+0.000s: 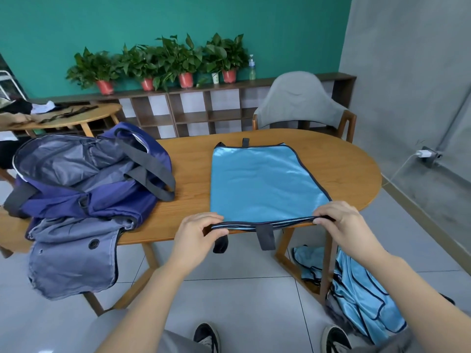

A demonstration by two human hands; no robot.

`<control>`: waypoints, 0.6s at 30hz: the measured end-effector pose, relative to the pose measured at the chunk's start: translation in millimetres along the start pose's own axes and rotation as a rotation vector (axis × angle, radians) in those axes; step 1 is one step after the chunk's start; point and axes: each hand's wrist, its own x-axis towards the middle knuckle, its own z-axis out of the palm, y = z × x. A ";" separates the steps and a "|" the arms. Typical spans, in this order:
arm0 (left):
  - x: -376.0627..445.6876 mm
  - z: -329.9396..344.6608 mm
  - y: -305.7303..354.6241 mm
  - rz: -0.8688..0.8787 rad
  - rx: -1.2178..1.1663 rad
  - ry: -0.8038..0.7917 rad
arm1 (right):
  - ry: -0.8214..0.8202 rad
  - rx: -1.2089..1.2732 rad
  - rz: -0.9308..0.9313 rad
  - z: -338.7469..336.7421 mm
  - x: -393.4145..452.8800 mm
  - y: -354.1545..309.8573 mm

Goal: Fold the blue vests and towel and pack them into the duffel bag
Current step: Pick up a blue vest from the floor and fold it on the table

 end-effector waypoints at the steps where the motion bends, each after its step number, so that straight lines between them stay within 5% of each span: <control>1: 0.3 0.8 2.5 0.013 0.025 0.021 | -0.022 0.015 0.012 -1.6 1.0 -3.9; 12: 33.5 -44.4 66.6 -0.029 -0.192 0.168 | 0.133 0.382 0.148 -63.3 47.2 -58.6; 18: 103.5 -21.6 41.3 -0.103 -0.028 0.119 | 0.028 0.370 0.265 -34.1 111.8 -21.9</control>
